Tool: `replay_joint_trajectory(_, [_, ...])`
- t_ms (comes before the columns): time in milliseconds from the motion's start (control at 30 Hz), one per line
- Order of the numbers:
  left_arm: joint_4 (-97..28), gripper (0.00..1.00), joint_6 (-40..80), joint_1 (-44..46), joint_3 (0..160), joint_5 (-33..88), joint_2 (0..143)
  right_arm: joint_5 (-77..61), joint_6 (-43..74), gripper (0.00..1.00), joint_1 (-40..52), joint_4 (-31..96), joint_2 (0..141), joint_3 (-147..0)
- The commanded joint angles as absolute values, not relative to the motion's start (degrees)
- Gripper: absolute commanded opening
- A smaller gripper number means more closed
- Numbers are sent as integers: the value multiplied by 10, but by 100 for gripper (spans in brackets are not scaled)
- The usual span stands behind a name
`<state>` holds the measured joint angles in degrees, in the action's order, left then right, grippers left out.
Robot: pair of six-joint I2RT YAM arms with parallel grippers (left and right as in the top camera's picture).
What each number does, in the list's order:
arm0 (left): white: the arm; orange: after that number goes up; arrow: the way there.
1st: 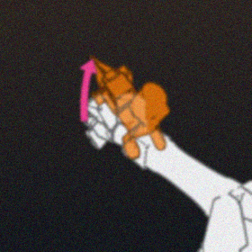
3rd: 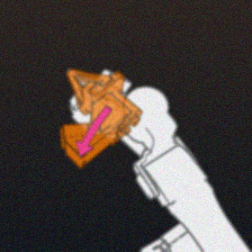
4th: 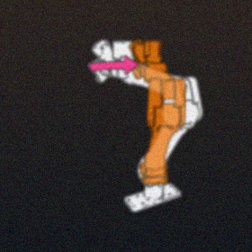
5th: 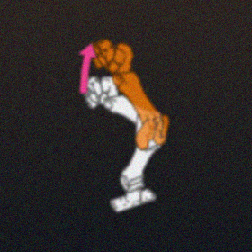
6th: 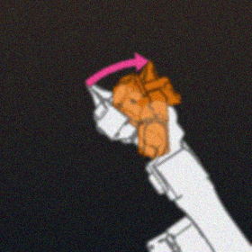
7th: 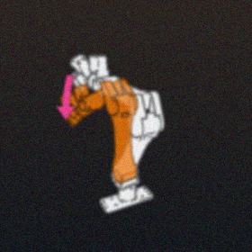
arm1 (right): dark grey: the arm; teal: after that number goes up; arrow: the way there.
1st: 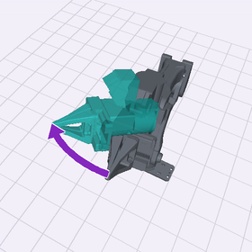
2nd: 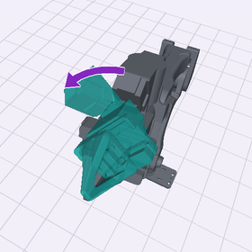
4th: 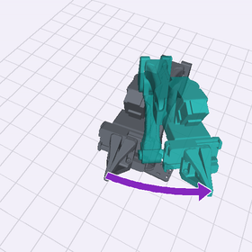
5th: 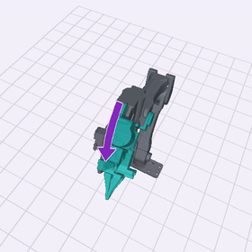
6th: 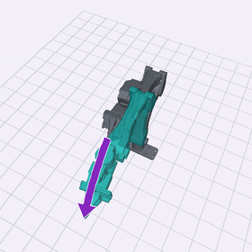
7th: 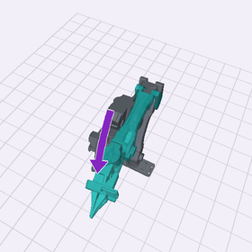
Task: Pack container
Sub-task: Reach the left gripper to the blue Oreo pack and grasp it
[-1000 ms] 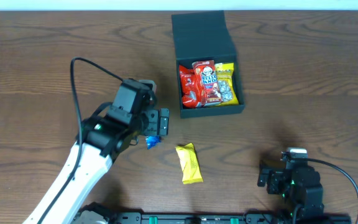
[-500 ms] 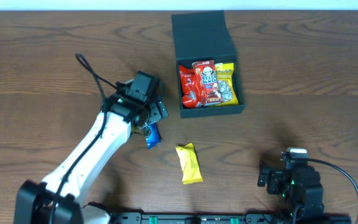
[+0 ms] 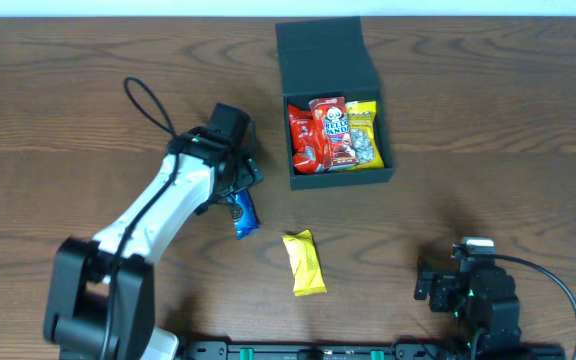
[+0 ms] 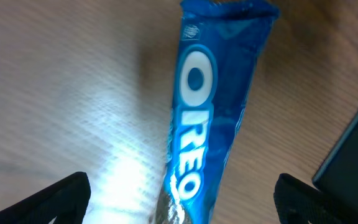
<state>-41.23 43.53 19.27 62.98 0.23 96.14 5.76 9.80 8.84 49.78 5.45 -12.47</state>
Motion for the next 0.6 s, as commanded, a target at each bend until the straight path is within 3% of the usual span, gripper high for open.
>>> replay_joint_trajectory(0, [-402, 95, 415, 191, 642, 35, 992, 56, 93, 99, 79, 501, 50, -118])
replay_joint_trajectory(567, [-389, 96, 361, 191, 642, 46, 1056, 56, 93, 99, 79, 501, 50, -118])
